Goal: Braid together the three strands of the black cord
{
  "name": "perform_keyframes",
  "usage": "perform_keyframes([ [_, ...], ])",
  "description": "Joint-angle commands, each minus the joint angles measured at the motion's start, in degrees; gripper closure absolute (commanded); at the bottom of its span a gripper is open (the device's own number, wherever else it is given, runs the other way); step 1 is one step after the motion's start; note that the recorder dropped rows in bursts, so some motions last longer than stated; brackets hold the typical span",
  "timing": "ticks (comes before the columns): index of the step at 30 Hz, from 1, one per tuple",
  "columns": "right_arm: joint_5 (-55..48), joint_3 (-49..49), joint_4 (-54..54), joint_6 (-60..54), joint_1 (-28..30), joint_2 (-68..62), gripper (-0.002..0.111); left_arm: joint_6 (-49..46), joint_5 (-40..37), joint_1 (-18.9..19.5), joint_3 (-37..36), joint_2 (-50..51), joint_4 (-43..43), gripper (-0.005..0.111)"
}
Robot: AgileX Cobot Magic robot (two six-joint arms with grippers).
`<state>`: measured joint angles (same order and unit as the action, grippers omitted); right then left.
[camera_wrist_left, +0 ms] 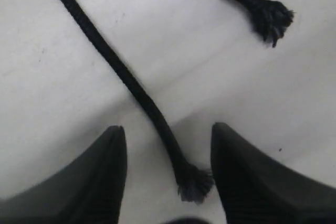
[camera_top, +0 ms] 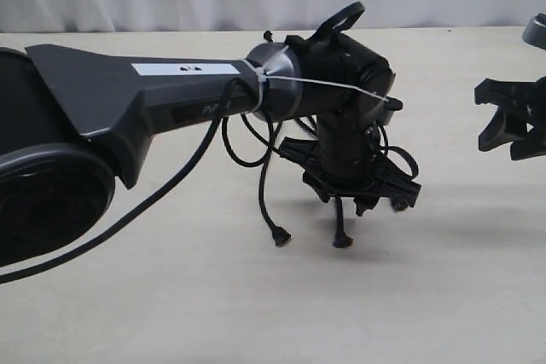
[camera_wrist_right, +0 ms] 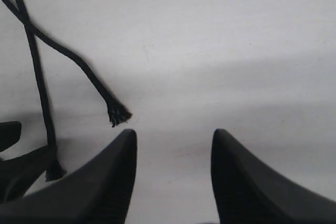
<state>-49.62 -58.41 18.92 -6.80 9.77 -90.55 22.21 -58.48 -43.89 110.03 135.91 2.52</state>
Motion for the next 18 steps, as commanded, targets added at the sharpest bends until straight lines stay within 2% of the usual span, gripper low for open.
perform_keyframes([
  [1,0.4,0.2,0.2,-0.2,0.3,0.6,0.065,0.5,1.6,-0.1,0.4,1.8,1.4,0.059],
  [6,1.2,0.2,1.6,-0.5,0.3,0.6,0.065,0.5,2.5,-0.1,0.4,3.1,-0.1,0.060],
  [7,1.2,0.2,1.6,-0.5,0.3,0.8,0.065,0.5,1.8,-0.1,0.4,3.5,-0.4,0.066],
  [10,1.4,0.2,1.6,-0.5,0.3,0.7,0.065,0.8,1.9,-0.1,0.4,3.7,-0.6,0.102],
  [11,1.4,0.2,1.6,-0.5,0.3,0.7,0.065,0.8,1.8,-0.1,0.5,3.7,-0.5,0.107],
  [14,1.6,0.2,1.6,-0.5,0.3,0.7,0.065,-0.1,-6.0,-0.1,5.4,3.3,-1.8,0.107],
  [18,1.6,0.2,1.6,-0.5,0.3,0.7,0.065,-1.9,-11.5,0.2,8.2,0.7,-8.2,0.107],
])
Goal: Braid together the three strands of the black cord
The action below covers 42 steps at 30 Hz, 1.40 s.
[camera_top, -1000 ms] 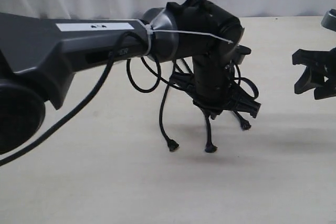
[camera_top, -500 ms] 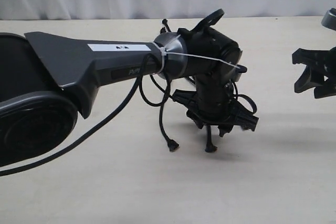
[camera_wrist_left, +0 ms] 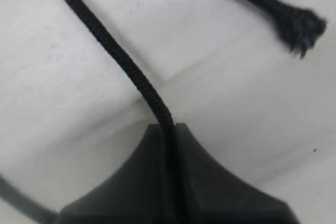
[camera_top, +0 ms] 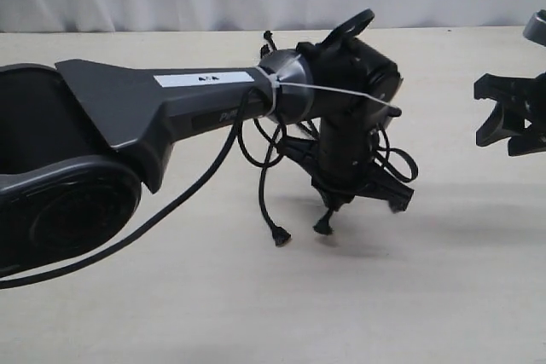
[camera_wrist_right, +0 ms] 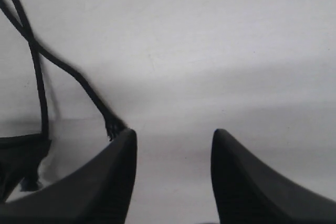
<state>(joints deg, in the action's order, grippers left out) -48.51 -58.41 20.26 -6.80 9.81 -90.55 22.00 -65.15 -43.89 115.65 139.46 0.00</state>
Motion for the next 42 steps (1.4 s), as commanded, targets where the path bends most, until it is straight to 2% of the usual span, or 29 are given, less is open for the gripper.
perform_keyframes([
  [1,0.5,0.2,0.3,-0.5,0.3,0.7,0.065,-2.3,-4.8,0.2,2.5,-3.8,-7.1,0.107],
  [8,0.3,0.2,1.5,-1.6,0.1,0.7,0.065,-5.3,-4.8,5.0,2.2,-8.6,-8.1,0.107],
  [14,0.3,0.2,6.0,-4.7,0.1,0.7,0.065,-7.7,-4.8,9.4,-1.6,-12.0,-5.5,0.107],
  [19,-0.3,0.2,6.3,-5.0,0.1,0.7,0.065,-6.7,-4.4,12.3,-9.3,-15.0,-5.6,0.107],
  [29,-1.2,1.1,13.8,-11.2,0.1,0.8,0.065,-4.8,11.1,16.1,-30.7,-19.9,-1.2,0.107],
  [34,-1.4,1.2,13.8,-11.6,0.1,0.8,0.065,-4.8,17.6,16.6,-36.0,-19.9,1.4,0.107],
  [37,-0.8,1.2,12.6,-11.6,-5.0,0.8,0.065,-4.8,19.7,16.7,-36.7,-19.9,2.6,0.107],
  [40,1.9,1.2,11.2,-9.9,-10.7,0.8,0.065,-3.7,18.0,16.7,-36.6,-19.9,4.1,0.106],
  [41,2.7,1.2,10.5,-8.7,-12.7,0.8,0.065,-3.7,16.9,16.7,-36.6,-19.9,3.8,0.101],
  [42,2.9,1.2,10.5,-8.6,-14.0,0.7,0.065,-3.7,16.4,16.7,-36.6,-19.9,3.8,0.089],
])
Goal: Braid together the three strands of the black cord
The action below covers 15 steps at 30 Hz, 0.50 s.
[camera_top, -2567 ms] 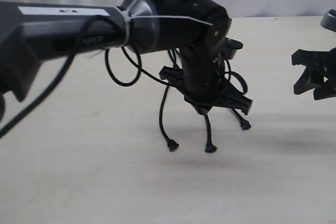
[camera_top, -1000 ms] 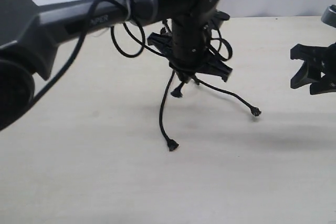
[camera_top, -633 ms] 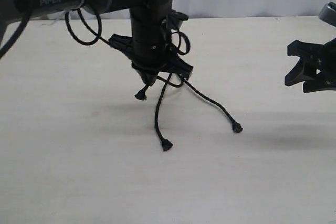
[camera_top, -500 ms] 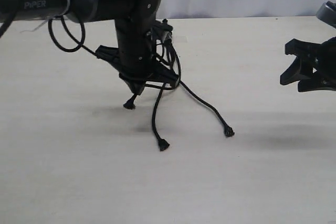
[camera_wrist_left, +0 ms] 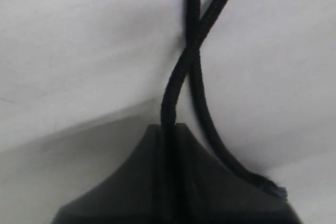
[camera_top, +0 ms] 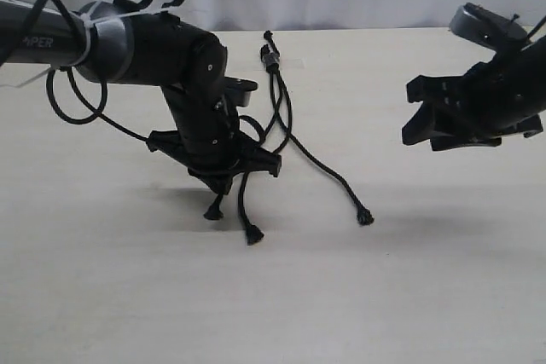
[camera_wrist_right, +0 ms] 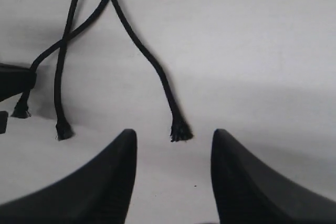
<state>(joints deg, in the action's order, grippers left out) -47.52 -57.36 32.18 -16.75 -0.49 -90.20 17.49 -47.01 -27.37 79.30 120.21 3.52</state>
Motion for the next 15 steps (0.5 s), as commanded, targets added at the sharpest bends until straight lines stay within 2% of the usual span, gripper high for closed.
perform_keyframes([
  [1,2.1,0.1,-1.4,1.5,-4.3,0.3,0.065,0.8,-1.8,0.1,-0.3,-0.7,0.3,0.083],
  [2,2.1,0.1,-1.6,2.4,-5.2,0.3,0.065,0.8,-2.1,0.1,-0.3,-0.8,0.3,0.072],
  [4,1.9,0.1,-1.8,2.7,-7.1,0.3,0.065,0.8,-2.9,0.6,-0.3,-2.5,-0.1,0.065],
  [5,1.6,0.1,-1.8,2.8,-8.2,0.3,0.065,0.8,-3.5,1.1,-0.3,-4.2,-0.9,0.065],
  [7,1.0,0.1,-2.9,3.4,-14.4,0.2,0.065,0.8,-5.9,4.0,-0.3,-8.6,-4.4,0.065],
  [10,4.1,0.1,-9.6,11.5,-23.2,-1.2,0.065,0.5,-8.7,10.0,-1.9,-13.6,-5.8,0.065],
  [15,5.6,-2.2,-12.4,15.2,-31.4,-5.1,0.065,-3.7,-8.7,17.7,-8.0,-20.6,-5.7,0.065],
])
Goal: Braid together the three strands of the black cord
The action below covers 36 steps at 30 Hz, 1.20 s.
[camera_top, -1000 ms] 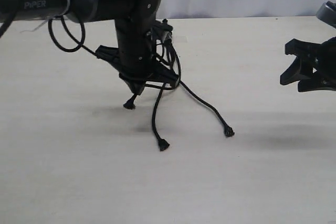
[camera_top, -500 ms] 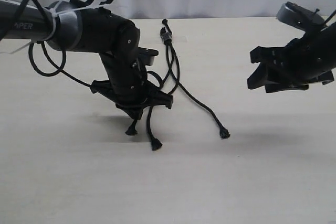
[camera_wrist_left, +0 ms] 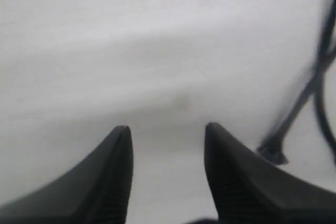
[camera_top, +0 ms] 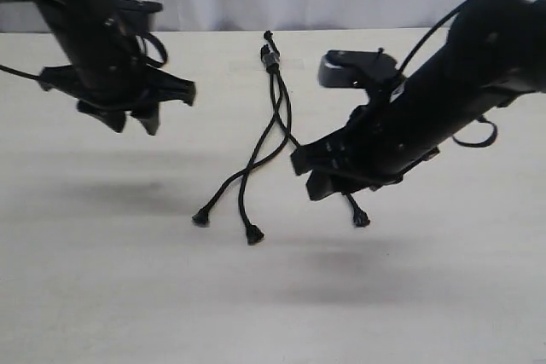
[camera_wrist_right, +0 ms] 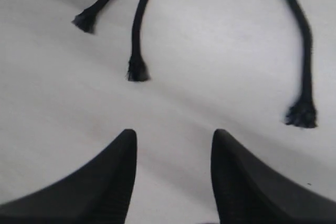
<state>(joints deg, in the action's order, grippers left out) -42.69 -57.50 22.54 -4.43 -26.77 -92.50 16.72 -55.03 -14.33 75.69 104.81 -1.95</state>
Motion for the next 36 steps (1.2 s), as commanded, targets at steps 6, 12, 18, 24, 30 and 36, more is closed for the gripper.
perform_keyframes([
  [6,-3.4,-12.6,-9.8,7.4,-11.5,-11.6,0.065,-15.9,1.2,10.7,-13.4,-12.4,12.3,0.084],
  [12,-7.0,-22.4,-17.9,12.4,-15.6,-21.2,0.065,-21.1,5.9,13.0,-21.2,-19.3,17.6,0.107],
  [18,-8.5,-28.0,-22.5,16.5,-16.6,-28.6,0.065,-21.1,9.4,13.0,-26.4,-25.8,17.2,0.107],
  [24,-8.3,-28.5,-24.9,17.5,-16.6,-31.6,0.065,-21.2,9.9,13.0,-27.0,-26.9,17.2,0.107],
  [30,-8.2,-28.5,-24.9,17.8,-16.6,-33.2,0.080,-21.2,10.3,13.0,-27.0,-26.9,17.5,0.107],
  [36,-8.8,-28.5,-24.9,17.8,-16.5,-32.1,0.104,-21.2,10.5,12.9,-27.0,-26.9,17.7,0.107],
])
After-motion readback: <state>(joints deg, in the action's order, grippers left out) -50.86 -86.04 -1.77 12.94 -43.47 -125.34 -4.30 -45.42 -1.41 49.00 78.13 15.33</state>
